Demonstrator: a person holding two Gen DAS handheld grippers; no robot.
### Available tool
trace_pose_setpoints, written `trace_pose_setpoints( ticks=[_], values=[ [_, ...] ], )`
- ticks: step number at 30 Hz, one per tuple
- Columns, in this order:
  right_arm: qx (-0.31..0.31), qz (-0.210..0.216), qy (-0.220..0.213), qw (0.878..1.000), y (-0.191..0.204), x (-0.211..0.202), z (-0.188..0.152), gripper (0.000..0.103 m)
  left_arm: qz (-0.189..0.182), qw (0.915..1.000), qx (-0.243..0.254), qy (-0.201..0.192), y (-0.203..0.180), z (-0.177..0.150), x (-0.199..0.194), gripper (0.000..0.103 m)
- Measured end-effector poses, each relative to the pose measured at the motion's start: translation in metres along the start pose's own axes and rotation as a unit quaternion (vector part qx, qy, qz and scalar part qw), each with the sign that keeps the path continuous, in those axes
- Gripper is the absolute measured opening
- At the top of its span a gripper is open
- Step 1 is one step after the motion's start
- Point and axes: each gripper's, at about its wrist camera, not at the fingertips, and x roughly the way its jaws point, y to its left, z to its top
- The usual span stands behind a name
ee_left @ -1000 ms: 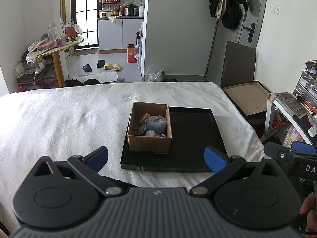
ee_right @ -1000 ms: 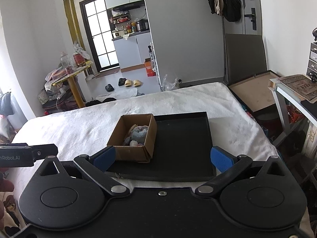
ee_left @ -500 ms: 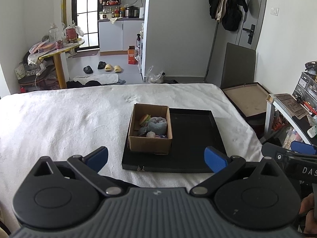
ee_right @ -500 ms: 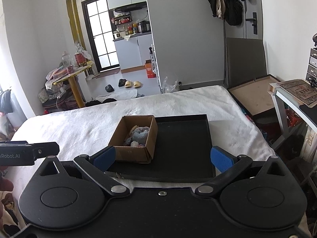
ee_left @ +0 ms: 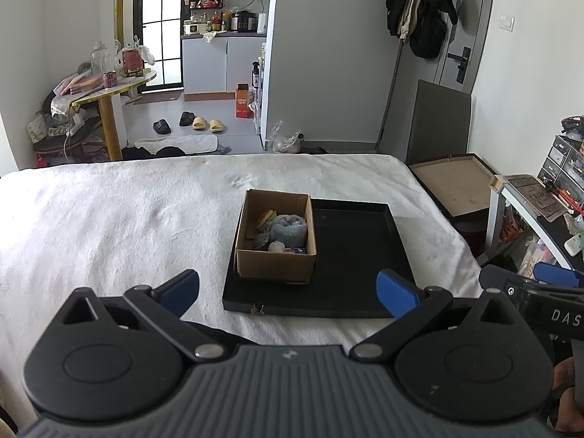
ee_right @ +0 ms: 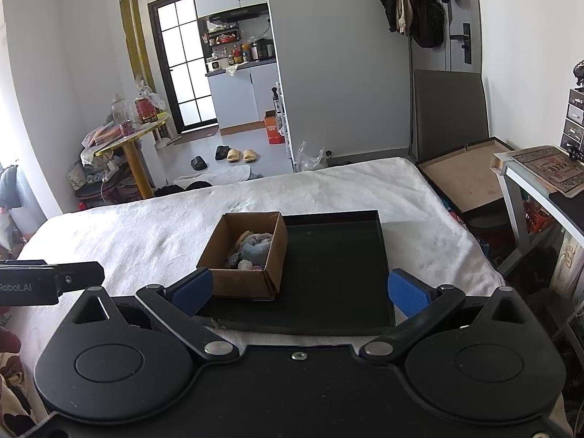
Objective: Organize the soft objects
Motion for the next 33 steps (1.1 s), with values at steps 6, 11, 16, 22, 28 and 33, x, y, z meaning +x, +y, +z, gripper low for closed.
trace_pose_setpoints(
  ticks=[6, 11, 16, 22, 28, 33],
  values=[
    [-0.003, 0.002, 0.005, 1.0, 0.0, 0.001, -0.001, 0.103, 0.003, 1.0, 0.008, 0.002, -0.004, -0.001, 0.002, 0.103],
    [-0.001, 0.01, 0.007, 1.0, 0.0, 0.001, 0.0, 0.103, 0.005, 0.9999, 0.01, 0.003, -0.004, -0.002, 0.003, 0.103],
    [-0.004, 0.011, 0.006, 1.0, 0.003, -0.001, 0.0, 0.103, 0.005, 0.9999, 0.011, 0.003, -0.003, -0.003, 0.003, 0.103],
    [-0.01, 0.005, 0.003, 1.0, 0.007, 0.0, -0.001, 0.103, 0.007, 0.9999, 0.011, 0.005, -0.001, -0.003, 0.005, 0.103],
    [-0.017, 0.005, -0.006, 1.0, 0.009, -0.002, -0.001, 0.103, 0.009, 0.9998, 0.016, 0.004, 0.0, -0.004, 0.006, 0.103],
    [-0.018, 0.002, -0.006, 1.0, 0.01, -0.001, -0.001, 0.103, 0.012, 0.9998, 0.017, 0.004, 0.0, -0.005, 0.007, 0.103]
  ],
)
